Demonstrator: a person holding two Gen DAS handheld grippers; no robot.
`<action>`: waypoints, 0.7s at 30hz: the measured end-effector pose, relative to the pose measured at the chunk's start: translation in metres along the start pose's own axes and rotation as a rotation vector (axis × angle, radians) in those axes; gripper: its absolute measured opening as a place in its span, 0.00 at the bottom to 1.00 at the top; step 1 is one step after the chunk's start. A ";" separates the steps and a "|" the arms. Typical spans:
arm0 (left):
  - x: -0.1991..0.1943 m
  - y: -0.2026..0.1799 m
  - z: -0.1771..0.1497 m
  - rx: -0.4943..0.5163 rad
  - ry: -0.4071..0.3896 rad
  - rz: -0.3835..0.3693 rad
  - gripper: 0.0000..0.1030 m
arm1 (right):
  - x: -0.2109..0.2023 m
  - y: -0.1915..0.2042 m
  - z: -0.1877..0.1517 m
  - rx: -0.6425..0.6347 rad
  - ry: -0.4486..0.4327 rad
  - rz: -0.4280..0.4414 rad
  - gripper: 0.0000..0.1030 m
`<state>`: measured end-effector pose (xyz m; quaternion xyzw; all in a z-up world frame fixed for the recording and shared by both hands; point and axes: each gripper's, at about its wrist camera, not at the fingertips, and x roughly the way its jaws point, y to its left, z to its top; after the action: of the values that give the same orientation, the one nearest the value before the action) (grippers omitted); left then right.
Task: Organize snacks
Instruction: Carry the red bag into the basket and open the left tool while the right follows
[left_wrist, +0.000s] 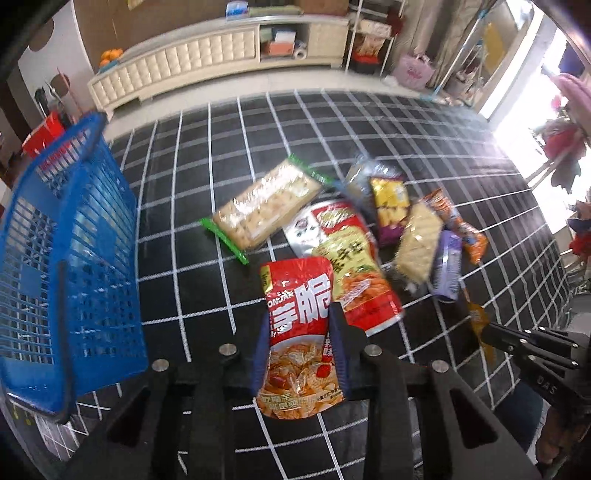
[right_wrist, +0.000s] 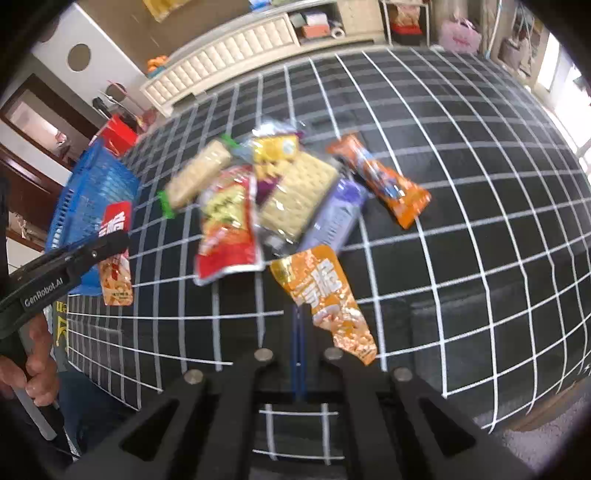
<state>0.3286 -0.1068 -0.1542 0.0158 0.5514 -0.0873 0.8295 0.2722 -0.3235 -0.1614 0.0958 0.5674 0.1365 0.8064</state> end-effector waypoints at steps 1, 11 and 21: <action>-0.008 0.002 -0.001 0.002 -0.013 -0.006 0.27 | -0.005 0.006 0.002 -0.009 -0.012 0.003 0.03; -0.088 0.042 -0.008 -0.043 -0.151 -0.017 0.27 | -0.047 0.084 0.027 -0.117 -0.123 0.076 0.03; -0.157 0.119 -0.015 -0.098 -0.261 0.037 0.27 | -0.056 0.191 0.050 -0.263 -0.175 0.170 0.03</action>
<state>0.2747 0.0317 -0.0241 -0.0261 0.4422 -0.0464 0.8953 0.2805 -0.1619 -0.0357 0.0487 0.4622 0.2682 0.8439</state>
